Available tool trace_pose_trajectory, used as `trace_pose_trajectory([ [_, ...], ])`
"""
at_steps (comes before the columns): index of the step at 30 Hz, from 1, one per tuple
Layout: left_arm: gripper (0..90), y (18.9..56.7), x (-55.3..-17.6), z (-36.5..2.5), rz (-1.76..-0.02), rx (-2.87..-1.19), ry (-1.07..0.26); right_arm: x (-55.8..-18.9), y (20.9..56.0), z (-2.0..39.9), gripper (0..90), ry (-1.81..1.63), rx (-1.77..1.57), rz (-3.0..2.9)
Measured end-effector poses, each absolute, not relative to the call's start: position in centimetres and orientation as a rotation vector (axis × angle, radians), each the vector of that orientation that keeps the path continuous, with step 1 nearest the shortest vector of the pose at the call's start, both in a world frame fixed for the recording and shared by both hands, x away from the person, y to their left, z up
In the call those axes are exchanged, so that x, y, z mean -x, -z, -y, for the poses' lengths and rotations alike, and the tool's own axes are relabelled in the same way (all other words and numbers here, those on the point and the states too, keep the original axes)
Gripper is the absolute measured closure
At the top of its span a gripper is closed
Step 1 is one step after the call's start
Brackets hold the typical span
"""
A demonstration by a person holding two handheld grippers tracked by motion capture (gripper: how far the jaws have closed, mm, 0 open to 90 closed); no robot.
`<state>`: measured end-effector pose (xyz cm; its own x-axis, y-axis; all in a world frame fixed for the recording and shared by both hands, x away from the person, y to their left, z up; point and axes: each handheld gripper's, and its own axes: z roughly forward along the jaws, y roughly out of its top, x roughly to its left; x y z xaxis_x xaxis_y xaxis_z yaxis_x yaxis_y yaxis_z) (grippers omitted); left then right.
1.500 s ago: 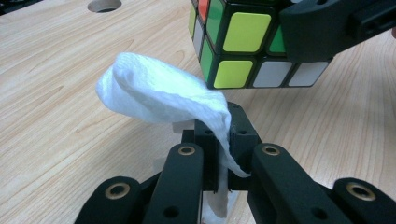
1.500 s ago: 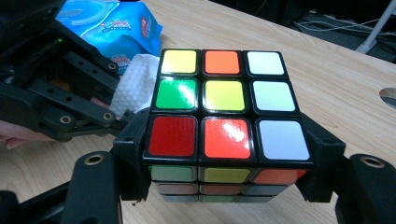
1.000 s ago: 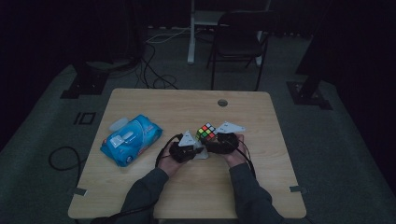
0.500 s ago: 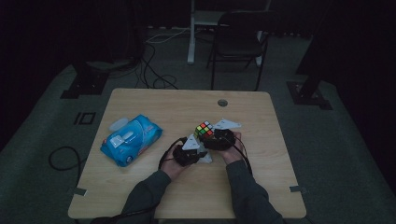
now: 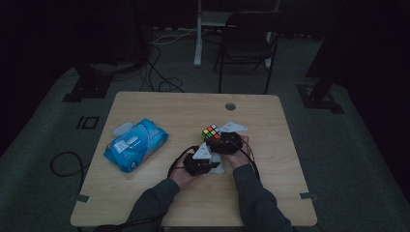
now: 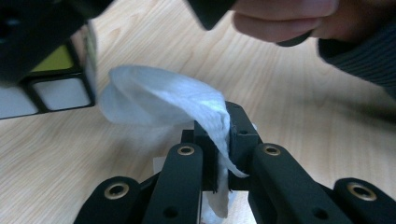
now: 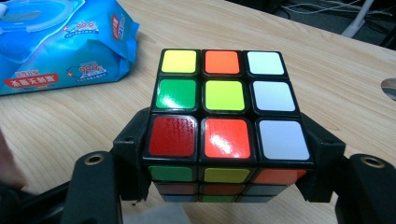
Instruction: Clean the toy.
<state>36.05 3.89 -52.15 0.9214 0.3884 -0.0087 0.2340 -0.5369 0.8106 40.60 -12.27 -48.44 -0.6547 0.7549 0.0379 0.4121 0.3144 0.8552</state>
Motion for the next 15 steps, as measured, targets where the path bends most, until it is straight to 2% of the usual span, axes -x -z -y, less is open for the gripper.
trace_pose_trajectory([
  [15, 86.4, 51.8, -37.4, -4.6, -0.535, -2.123, -0.264, -40.4, 48.5, 12.1, 34.1, -1.285, -1.043, -2.226],
])
